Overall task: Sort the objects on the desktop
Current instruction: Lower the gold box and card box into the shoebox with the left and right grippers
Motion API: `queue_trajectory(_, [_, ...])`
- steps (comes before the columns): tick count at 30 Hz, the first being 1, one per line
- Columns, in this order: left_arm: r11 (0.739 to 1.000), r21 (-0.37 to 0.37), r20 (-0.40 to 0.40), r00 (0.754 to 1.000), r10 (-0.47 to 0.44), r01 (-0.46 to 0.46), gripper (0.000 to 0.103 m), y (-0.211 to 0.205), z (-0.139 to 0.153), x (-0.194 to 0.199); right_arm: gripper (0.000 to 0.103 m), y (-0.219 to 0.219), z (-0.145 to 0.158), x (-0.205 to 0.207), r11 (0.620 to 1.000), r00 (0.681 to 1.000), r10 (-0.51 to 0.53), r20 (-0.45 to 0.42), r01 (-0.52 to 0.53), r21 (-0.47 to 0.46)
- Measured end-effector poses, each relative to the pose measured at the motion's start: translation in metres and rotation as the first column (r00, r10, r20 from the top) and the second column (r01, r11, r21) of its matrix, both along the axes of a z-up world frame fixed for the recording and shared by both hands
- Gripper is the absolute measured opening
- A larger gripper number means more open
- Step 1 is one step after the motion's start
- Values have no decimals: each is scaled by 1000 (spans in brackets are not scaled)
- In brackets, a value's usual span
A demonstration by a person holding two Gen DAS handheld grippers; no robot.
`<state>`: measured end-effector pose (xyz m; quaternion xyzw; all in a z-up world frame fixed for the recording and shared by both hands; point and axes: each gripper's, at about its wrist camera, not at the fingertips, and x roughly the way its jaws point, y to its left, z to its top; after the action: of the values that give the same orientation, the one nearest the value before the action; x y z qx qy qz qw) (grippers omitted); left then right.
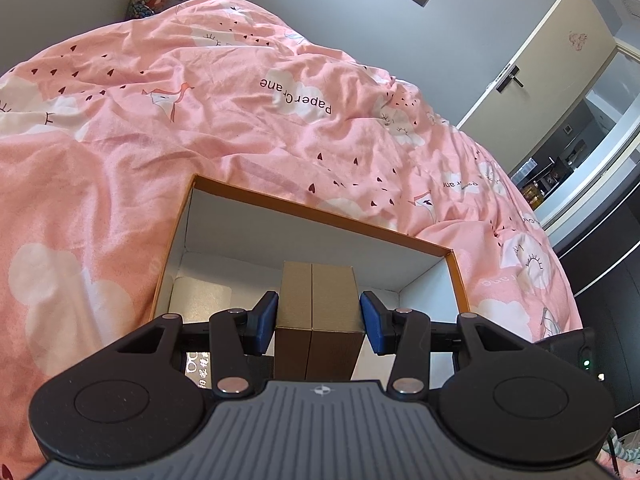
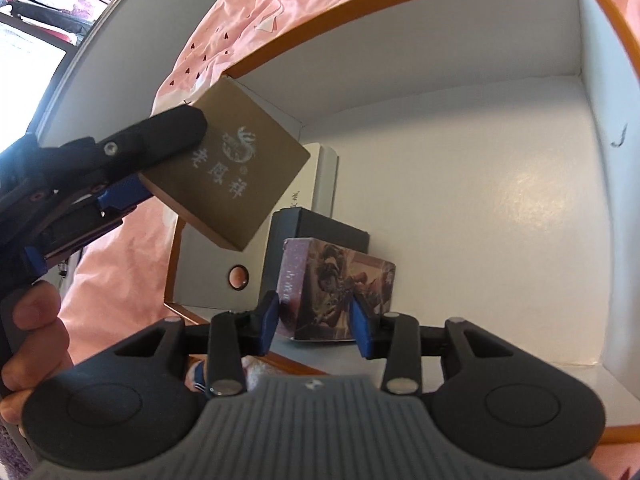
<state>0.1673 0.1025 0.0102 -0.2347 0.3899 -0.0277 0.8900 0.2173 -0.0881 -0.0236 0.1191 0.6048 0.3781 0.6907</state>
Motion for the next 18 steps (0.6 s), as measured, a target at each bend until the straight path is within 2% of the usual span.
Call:
queue_trajectory(3, [1000, 20, -4, 1000, -7, 7, 51, 1, -1, 7, 43, 0, 2, 0, 1000, 1000, 2, 8, -2, -3])
queue_trajectory(8, [996, 84, -22, 999, -28, 29, 51, 3, -4, 28, 43, -3, 16, 6, 999, 991, 4, 135, 3, -50])
queue_trajectory(11, [978, 174, -25, 993, -113, 116, 51, 0, -4, 48, 43, -6, 20, 13, 995, 980, -5, 201, 25, -98])
queue_trajectory(13, [953, 214, -53, 977, -209, 215, 51, -2, -7, 63, 43, -9, 18, 19, 994, 978, -10, 207, 33, -107])
queue_trajectory(15, [914, 250, -87, 947, -309, 321, 51, -5, -13, 75, 43, -10, 16, 22, 994, 977, -7, 212, 31, -109])
queue_trajectory(16, [889, 283, -105, 933, -344, 360, 51, -7, -15, 80, 43, -9, 18, 24, 993, 976, -5, 217, 30, -113])
queue_trajectory(18, [811, 375, -146, 893, -426, 449, 51, -16, -23, 87, 43, -4, 19, 26, 992, 975, -4, 223, 33, -123])
